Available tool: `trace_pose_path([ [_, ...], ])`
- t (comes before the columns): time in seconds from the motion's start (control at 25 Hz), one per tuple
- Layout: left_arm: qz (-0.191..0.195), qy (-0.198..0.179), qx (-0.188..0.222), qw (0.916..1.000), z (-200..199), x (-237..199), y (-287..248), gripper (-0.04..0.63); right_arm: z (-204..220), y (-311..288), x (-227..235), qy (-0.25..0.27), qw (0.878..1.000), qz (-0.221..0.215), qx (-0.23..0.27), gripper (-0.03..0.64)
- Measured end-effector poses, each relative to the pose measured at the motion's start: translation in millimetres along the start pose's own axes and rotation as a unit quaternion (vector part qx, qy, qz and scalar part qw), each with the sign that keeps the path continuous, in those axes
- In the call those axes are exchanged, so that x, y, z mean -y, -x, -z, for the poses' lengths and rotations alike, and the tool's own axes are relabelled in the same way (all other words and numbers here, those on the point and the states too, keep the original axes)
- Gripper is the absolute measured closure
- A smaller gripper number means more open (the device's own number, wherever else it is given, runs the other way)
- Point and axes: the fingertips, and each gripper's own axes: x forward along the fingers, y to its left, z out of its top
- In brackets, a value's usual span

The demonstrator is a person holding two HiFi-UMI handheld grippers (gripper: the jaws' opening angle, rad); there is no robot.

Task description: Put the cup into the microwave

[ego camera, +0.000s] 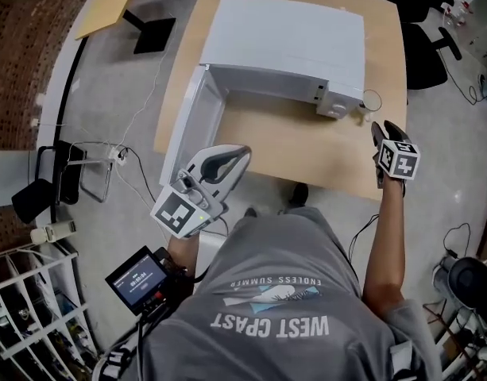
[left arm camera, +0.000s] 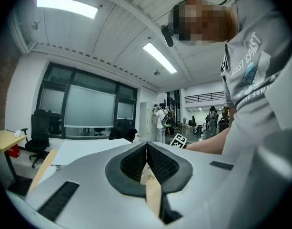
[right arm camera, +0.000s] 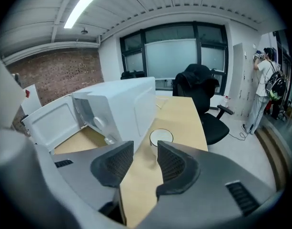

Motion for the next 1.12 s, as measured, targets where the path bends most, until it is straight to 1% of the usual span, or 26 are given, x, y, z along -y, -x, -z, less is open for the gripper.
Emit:
trace_pose_path([
  [0.04,-0.013,-0.001,-0.018,0.9998,4.8,0.9,-8.4,0.575,6.0,-17.4,11.7,-0.005,1.000,-0.010,-0.015,0.471],
  [0.12,-0.021,-0.006,-0.047,0.9987,5.0,-1.4,-36.6,0.575,5.2,-42.5,51.0,-0.016,0.999,-0.015,-0.041,0.466],
  [0.16,-0.020,-0.002,-0.051,0.9985,-1.5,-5.9,-49.5,0.575,-1.4,-48.4,70.4,-0.020,0.998,-0.006,-0.052,0.463],
  [0.2,-0.018,0.006,-0.049,0.9986,-9.9,-11.8,-56.5,0.574,-6.9,-51.7,80.4,-0.024,0.998,0.006,-0.063,0.462],
  [0.24,-0.019,0.015,-0.046,0.9987,-16.4,-17.3,-54.5,0.575,-5.6,-55.7,77.5,-0.028,0.997,0.014,-0.074,0.456],
  [0.32,-0.025,0.028,-0.041,0.9985,-19.4,-25.2,-24.7,0.575,12.3,-67.0,44.3,-0.037,0.995,0.013,-0.097,0.439],
  [0.44,-0.028,0.029,-0.027,0.9988,-16.2,-32.0,21.2,0.575,32.2,-78.3,-1.2,-0.033,0.992,0.011,-0.118,0.433],
  [0.56,-0.031,0.024,-0.021,0.9990,-1.3,-30.4,31.0,0.575,52.8,-101.0,-15.2,-0.024,0.991,0.009,-0.132,0.433],
  [0.64,-0.032,0.024,-0.024,0.9989,3.1,-29.9,26.8,0.575,61.0,-112.7,-12.3,-0.021,0.990,0.015,-0.142,0.433],
  [0.8,-0.038,0.027,-0.025,0.9986,-3.2,-34.4,18.4,0.575,48.7,-121.9,-2.9,-0.013,0.990,0.034,-0.137,0.440],
  [0.92,-0.035,0.025,-0.026,0.9987,-6.5,-34.3,13.0,0.575,41.7,-123.1,1.8,-0.017,0.992,0.037,-0.123,0.493],
  [0.96,-0.031,0.023,-0.026,0.9989,-6.1,-32.8,11.3,0.575,42.6,-121.8,4.2,-0.019,0.992,0.039,-0.118,0.534],
  [1.12,-0.017,0.021,-0.011,0.9996,4.2,-24.5,11.9,0.575,54.4,-117.6,11.6,-0.027,0.994,0.041,-0.095,0.546],
])
